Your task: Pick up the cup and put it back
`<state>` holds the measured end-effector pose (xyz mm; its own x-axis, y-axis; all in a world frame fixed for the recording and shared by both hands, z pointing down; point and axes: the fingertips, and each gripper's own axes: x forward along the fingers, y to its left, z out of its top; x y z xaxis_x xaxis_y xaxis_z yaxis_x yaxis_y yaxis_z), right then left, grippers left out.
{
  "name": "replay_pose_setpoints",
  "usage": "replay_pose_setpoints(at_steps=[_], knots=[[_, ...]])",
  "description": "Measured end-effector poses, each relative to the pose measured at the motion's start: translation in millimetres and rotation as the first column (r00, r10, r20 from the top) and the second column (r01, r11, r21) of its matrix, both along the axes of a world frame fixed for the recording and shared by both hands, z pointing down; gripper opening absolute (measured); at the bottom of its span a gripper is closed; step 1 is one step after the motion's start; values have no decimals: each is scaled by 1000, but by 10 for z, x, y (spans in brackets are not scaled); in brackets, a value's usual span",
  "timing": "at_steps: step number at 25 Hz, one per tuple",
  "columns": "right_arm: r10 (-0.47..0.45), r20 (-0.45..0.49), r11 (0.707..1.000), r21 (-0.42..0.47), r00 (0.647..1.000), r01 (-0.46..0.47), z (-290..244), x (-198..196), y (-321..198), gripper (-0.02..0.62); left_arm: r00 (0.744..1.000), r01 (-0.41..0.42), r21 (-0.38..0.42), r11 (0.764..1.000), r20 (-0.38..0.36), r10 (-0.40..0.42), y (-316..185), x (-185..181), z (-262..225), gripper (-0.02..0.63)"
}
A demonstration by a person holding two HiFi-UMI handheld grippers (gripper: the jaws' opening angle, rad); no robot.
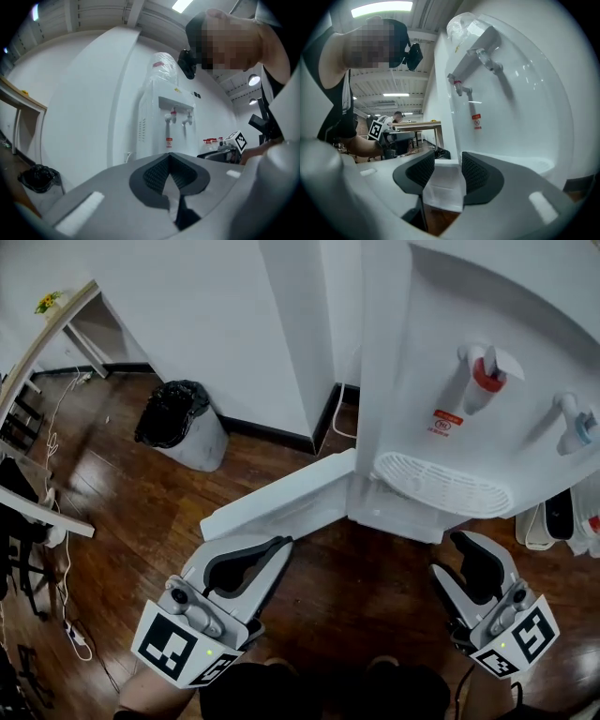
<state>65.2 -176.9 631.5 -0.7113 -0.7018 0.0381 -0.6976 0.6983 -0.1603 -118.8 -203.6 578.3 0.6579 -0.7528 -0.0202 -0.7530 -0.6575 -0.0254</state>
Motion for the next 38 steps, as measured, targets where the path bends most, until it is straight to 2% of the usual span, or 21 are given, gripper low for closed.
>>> replay_pose_setpoints(at_steps=[4,8,10,16,18,24,26,29,34,38], knots=[[19,-11,999,-48,1000,-19,-616,38,-59,181,1000,8,-58,998,-7,-8,-61,-80,-464,1],[21,-2,997,-70,1000,-21,-1480,67,-58,176,1000,-13,-149,989,6,14,78,-23,-1082,1],[35,12,997,-76,999,-34,-1988,114,-56,175,1000,-14,-156,988,-8,12,115,35,-1550,1],[60,34,995,-77,998,-58,-3801,246,74,109,997,27,-165,986,-65,-39,300,106,-3311,1],[65,27,996,-68,997,-63,-4425,263,149,47,997,32,-177,984,-65,-44,399,104,-3886,1],[4,-30,999,-33,1000,-5,-5756,213,408,37,989,87,-128,988,-105,-100,636,-60,-5293,1],[2,-44,1000,-2,999,-2,-6051,201,476,28,986,83,-129,988,-132,-100,699,-86,-5570,1],[-2,-61,1000,18,998,3,-6216,186,519,29,984,42,-124,991,-166,-62,811,-43,-5808,1],[36,-15,998,43,999,-35,-6519,170,591,2,986,38,-122,992,-157,-57,886,-38,-5980,1],[52,-24,996,67,998,-51,-6760,79,723,1,988,19,-123,992,-152,-38,986,-57,-6123,1]])
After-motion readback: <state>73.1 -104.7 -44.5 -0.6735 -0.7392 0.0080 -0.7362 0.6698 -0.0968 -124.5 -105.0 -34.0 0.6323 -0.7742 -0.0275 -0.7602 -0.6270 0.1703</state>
